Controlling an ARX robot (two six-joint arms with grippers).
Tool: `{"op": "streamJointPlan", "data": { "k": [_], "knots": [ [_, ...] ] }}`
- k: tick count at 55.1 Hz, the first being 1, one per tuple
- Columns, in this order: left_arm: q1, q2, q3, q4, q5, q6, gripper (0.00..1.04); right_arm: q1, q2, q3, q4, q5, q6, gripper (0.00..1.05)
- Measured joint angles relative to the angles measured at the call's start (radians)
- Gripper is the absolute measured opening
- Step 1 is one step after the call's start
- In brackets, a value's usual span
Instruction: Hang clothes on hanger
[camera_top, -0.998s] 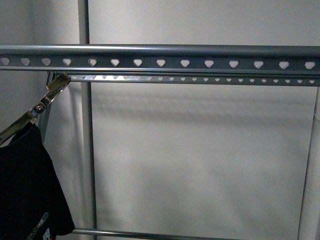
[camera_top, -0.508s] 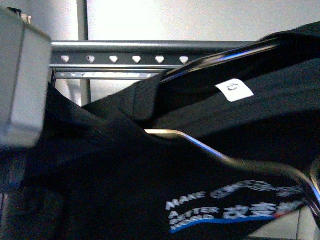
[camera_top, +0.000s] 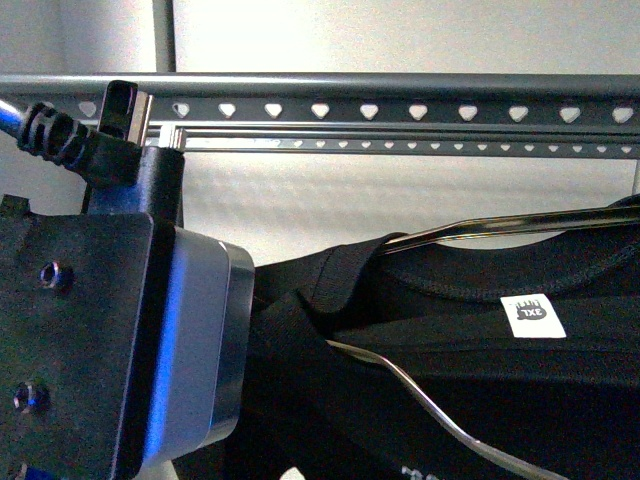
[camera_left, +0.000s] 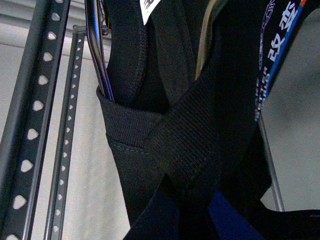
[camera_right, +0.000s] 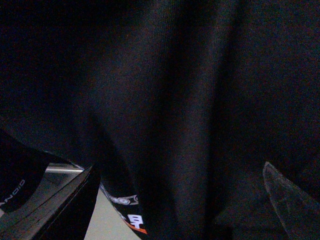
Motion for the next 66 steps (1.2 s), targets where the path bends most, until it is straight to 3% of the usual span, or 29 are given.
{"op": "streamJointPlan", "data": {
  "k": [23,25,29,30,33,35,37,47,52,57,61,66],
  "knots": [
    [0.001,0.0,0.0,0.0,-0.011,0.008,0.05,0.0,0.0,0.0,0.0,-0.002,0.0,0.97],
    [0.001,0.0,0.0,0.0,-0.011,0.009,0.05,-0.029,0.023,-0.001,0.04,-0.111,0.036,0.97],
    [0.003,0.0,0.0,0.0,-0.016,0.015,0.05,-0.224,0.167,0.014,0.247,-0.56,0.2,0.97],
    [0.003,0.0,0.0,0.0,-0.016,0.016,0.05,-0.296,0.236,0.034,0.306,-0.722,0.23,0.97],
    [0.002,0.0,0.0,0.0,-0.014,0.018,0.05,-0.38,0.352,0.081,0.388,-0.876,0.22,0.97],
    [0.002,0.0,0.0,0.0,-0.014,0.018,0.05,-0.398,0.475,0.151,0.426,-0.964,0.145,0.97],
    [0.004,0.0,0.0,0.0,-0.015,0.018,0.05,-0.391,0.565,0.21,0.422,-0.971,0.057,0.97],
    [0.004,0.0,0.0,0.0,-0.02,0.016,0.05,-0.314,1.023,0.504,0.329,-0.885,-0.659,0.97],
    [0.004,0.001,0.0,0.0,-0.02,0.016,0.05,-0.296,1.122,0.57,0.308,-0.857,-0.913,0.97],
    [0.004,0.001,0.0,0.0,-0.018,0.017,0.05,-0.28,1.17,0.64,0.168,-0.838,-1.315,0.97],
    [0.004,0.001,0.0,0.0,-0.018,0.018,0.05,-0.264,1.173,0.653,0.18,-0.822,-1.44,0.97],
    [0.004,0.001,0.0,0.0,-0.018,0.017,0.05,-0.25,1.173,0.661,0.194,-0.813,-1.495,0.97]
  ]
}}
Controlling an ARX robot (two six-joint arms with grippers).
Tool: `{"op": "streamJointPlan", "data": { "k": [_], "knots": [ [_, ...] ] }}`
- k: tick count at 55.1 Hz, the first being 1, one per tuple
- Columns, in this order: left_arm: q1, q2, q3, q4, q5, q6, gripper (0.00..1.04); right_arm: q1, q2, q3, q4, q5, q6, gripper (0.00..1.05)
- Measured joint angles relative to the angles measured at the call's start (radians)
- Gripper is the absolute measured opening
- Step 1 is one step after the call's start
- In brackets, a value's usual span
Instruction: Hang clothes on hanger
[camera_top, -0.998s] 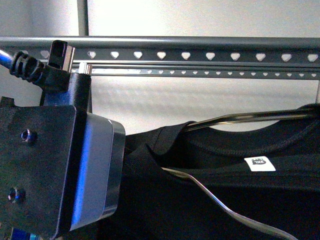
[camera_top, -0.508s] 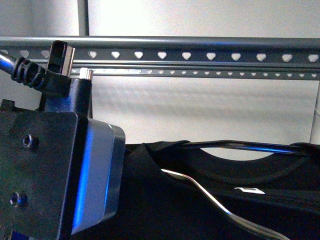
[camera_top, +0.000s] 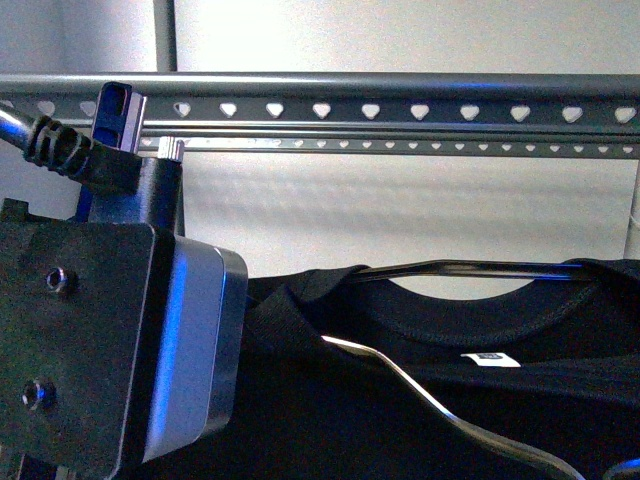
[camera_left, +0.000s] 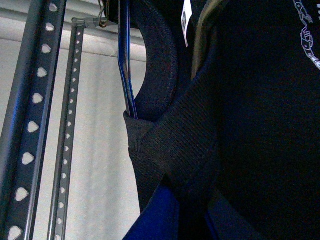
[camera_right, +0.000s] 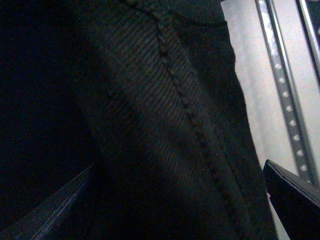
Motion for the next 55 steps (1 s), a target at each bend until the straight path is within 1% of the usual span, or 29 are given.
{"op": "streamJointPlan", "data": {
  "k": [11,17,21,22,27,28,29,31,35,38,42,45,49,55],
  "knots": [
    [0.0,0.0,0.0,0.0,-0.001,0.0,0.05,0.027,0.008,0.0,0.05,0.004,0.006,0.97],
    [0.001,0.0,0.0,0.0,-0.004,0.0,0.05,0.055,0.037,0.013,0.084,0.027,0.085,0.96],
    [0.002,0.0,0.0,0.0,-0.007,0.0,0.05,0.074,0.07,0.026,0.113,0.062,0.133,0.83],
    [0.002,0.0,0.0,0.0,-0.008,0.0,0.05,0.077,0.075,0.028,0.114,0.066,0.138,0.82],
    [0.002,0.0,0.0,0.0,-0.011,0.0,0.05,0.095,0.133,0.055,0.123,0.108,0.155,0.64],
    [0.002,0.0,0.0,0.0,-0.012,0.0,0.05,0.099,0.152,0.062,0.132,0.117,0.16,0.59],
    [0.002,0.0,0.0,0.0,-0.012,0.0,0.05,0.1,0.159,0.064,0.135,0.121,0.163,0.57],
    [0.002,0.0,0.0,0.0,-0.013,0.0,0.05,0.105,0.182,0.072,0.149,0.134,0.169,0.5],
    [0.002,0.0,0.0,0.0,-0.015,0.0,0.05,0.109,0.227,0.094,0.172,0.142,0.183,0.34],
    [0.002,0.0,0.0,0.0,-0.015,-0.003,0.05,0.109,0.24,0.102,0.184,0.142,0.183,0.28],
    [0.002,0.0,0.004,0.002,-0.015,-0.02,0.05,0.105,0.256,0.125,0.196,0.135,0.19,0.17],
    [0.002,0.0,0.009,0.006,-0.014,-0.027,0.05,0.099,0.262,0.14,0.198,0.13,0.186,0.13],
    [0.002,0.0,0.018,0.007,-0.012,-0.031,0.06,0.088,0.266,0.156,0.183,0.113,0.184,0.12],
    [-0.001,-0.004,0.025,0.013,0.005,-0.028,0.23,0.065,0.274,0.173,0.129,0.103,0.18,0.11]
  ]
}}
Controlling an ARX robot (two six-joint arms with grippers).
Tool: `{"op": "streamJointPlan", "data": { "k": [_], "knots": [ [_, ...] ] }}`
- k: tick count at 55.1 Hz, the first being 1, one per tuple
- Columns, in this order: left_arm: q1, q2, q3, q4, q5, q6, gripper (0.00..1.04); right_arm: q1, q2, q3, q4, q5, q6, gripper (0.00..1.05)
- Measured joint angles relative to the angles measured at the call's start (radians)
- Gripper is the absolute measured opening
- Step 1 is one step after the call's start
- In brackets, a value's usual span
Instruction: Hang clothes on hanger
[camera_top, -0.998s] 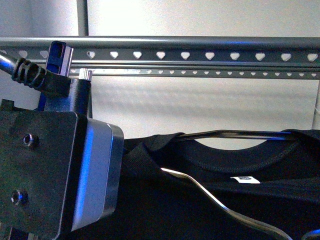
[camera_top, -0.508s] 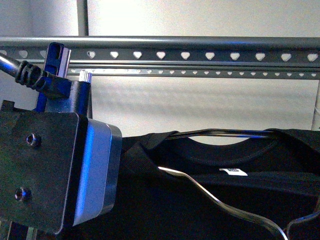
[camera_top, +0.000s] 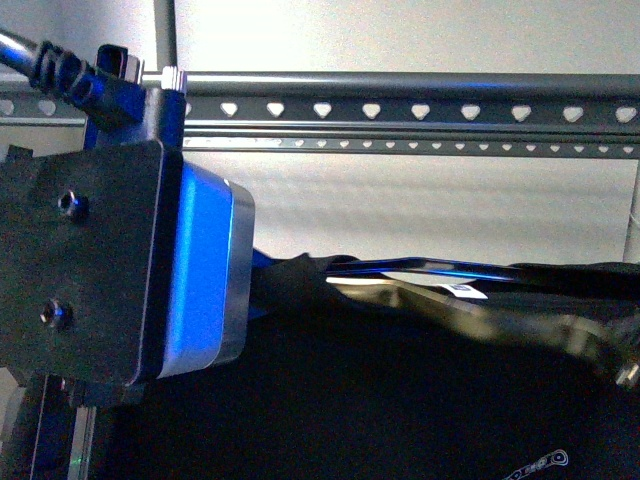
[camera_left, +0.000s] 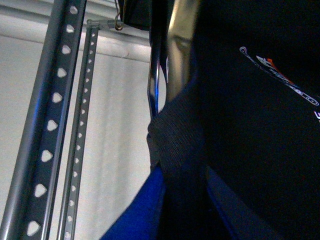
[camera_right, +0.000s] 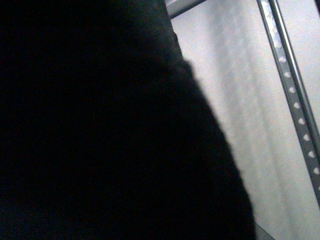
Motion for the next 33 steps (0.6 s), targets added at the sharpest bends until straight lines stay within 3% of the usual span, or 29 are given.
{"op": "streamJointPlan", "data": {
  "k": [7,14,22,25,27,29,33],
  "knots": [
    [0.0,-0.003,-0.001,0.0,0.006,0.003,0.48,-0.074,0.054,0.013,-0.11,0.053,-0.005,0.09],
    [0.0,-0.003,-0.002,0.005,0.008,-0.003,0.79,-0.128,0.183,0.013,-0.064,0.083,0.036,0.08],
    [0.007,0.012,-0.054,0.302,-0.195,-0.502,1.0,-0.141,0.226,0.013,-0.021,0.086,0.099,0.08],
    [0.034,0.013,-0.048,0.378,-0.28,-0.758,0.99,-0.145,0.223,0.014,-0.027,0.09,0.147,0.08],
    [0.055,0.008,-0.035,0.385,-0.335,-0.948,0.98,-0.146,0.217,0.018,-0.042,0.091,0.182,0.08],
    [0.068,0.005,-0.027,0.382,-0.37,-1.024,0.98,-0.148,0.211,0.019,-0.056,0.095,0.209,0.08],
    [0.144,-0.035,0.011,0.271,-0.509,-1.468,0.98,-0.151,0.157,0.037,-0.154,0.135,0.362,0.08]
  ]
}}
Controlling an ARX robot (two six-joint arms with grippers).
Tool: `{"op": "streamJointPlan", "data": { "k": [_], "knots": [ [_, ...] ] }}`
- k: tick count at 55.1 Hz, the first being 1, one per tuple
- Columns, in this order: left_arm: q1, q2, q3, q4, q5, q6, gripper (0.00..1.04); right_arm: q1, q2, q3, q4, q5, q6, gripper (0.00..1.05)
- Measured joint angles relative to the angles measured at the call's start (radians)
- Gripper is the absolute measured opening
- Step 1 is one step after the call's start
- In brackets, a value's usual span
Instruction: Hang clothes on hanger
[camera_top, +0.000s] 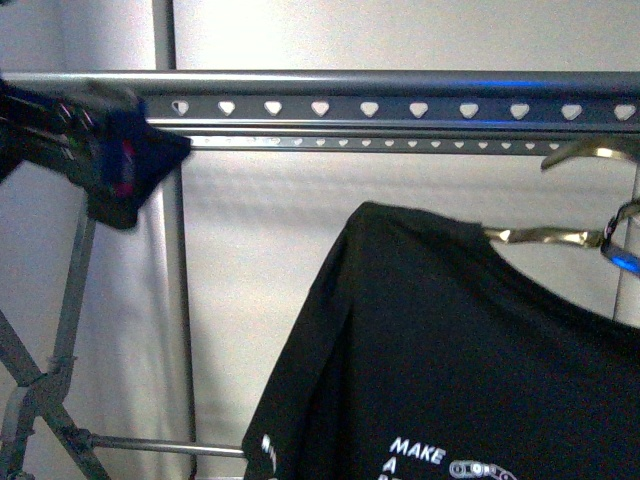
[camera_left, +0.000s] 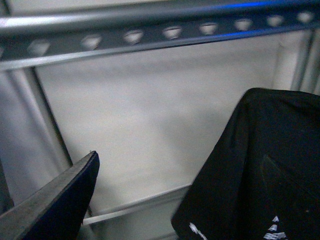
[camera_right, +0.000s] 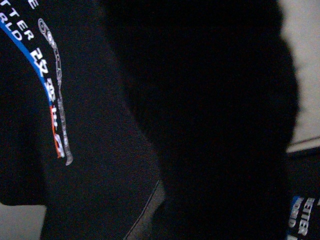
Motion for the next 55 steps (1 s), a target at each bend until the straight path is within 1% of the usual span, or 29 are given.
{"op": "streamJointPlan", "data": {
  "k": [2,3,6,7,9,11,12,13,14,15,18,20,21,24,25,28,33,35,41,45,49,55],
  "knots": [
    [0.033,-0.032,0.003,-0.063,-0.006,-0.143,0.98,-0.002,-0.029,0.022,-0.06,-0.004,0.074,0.08],
    [0.042,-0.043,0.0,-0.075,-0.011,-0.181,0.98,-0.002,-0.038,0.034,-0.085,-0.008,0.105,0.08],
    [0.055,-0.074,-0.003,-0.108,0.018,-0.259,0.98,-0.004,-0.05,0.066,-0.141,-0.01,0.16,0.08],
    [0.061,-0.09,-0.011,-0.108,0.044,-0.296,0.98,-0.004,-0.054,0.084,-0.166,-0.011,0.193,0.08],
    [0.06,-0.117,-0.023,-0.112,0.059,-0.331,0.98,-0.004,-0.055,0.114,-0.203,-0.012,0.246,0.08],
    [0.044,-0.15,-0.026,-0.159,-0.003,-0.323,0.94,-0.004,-0.054,0.146,-0.243,-0.019,0.286,0.08],
    [0.035,-0.177,-0.031,-0.201,-0.061,-0.308,0.91,-0.004,-0.051,0.166,-0.268,-0.026,0.324,0.08],
    [0.032,-0.192,-0.037,-0.22,-0.089,-0.297,0.89,-0.004,-0.049,0.177,-0.279,-0.03,0.341,0.08],
    [0.025,-0.224,-0.054,-0.253,-0.139,-0.278,0.85,-0.003,-0.044,0.197,-0.299,-0.035,0.375,0.08],
    [0.022,-0.24,-0.064,-0.266,-0.161,-0.26,0.84,-0.003,-0.042,0.209,-0.307,-0.035,0.391,0.08],
    [-0.003,-0.328,-0.15,-0.286,-0.258,-0.191,0.73,-0.002,-0.011,0.282,-0.359,-0.047,0.478,0.08],
    [-0.016,-0.368,-0.195,-0.283,-0.287,-0.172,0.68,-0.001,0.004,0.316,-0.38,-0.05,0.528,0.08],
    [-0.019,-0.38,-0.21,-0.281,-0.291,-0.163,0.66,0.0,0.01,0.327,-0.387,-0.052,0.542,0.08],
    [-0.022,-0.439,-0.291,-0.262,-0.287,-0.138,0.55,0.005,0.043,0.395,-0.418,-0.05,0.637,0.08],
    [-0.022,-0.446,-0.303,-0.259,-0.285,-0.134,0.53,0.008,0.054,0.418,-0.422,-0.042,0.669,0.08],
    [-0.014,-0.478,-0.362,-0.242,-0.28,-0.118,0.43,0.015,0.077,0.466,-0.442,-0.026,0.723,0.08],
    [0.002,-0.511,-0.426,-0.225,-0.266,-0.111,0.29,0.034,0.12,0.52,-0.476,-0.006,0.772,0.08],
    [0.012,-0.537,-0.462,-0.216,-0.258,-0.109,0.2,0.046,0.149,0.55,-0.481,0.011,0.809,0.08],
    [0.03,-0.582,-0.514,-0.204,-0.232,-0.103,0.02,0.064,0.198,0.602,-0.492,0.035,0.865,0.08],
    [0.083,-0.615,-0.55,-0.203,-0.165,-0.099,0.04,0.073,0.216,0.61,-0.488,0.049,0.874,0.08],
    [0.109,-0.645,-0.58,-0.203,-0.163,-0.099,0.04,0.082,0.219,0.609,-0.471,0.056,0.884,0.08],
    [0.113,-0.686,-0.617,-0.203,-0.157,-0.099,0.04,0.087,0.219,0.566,-0.41,0.06,0.9,0.08]
  ]
}}
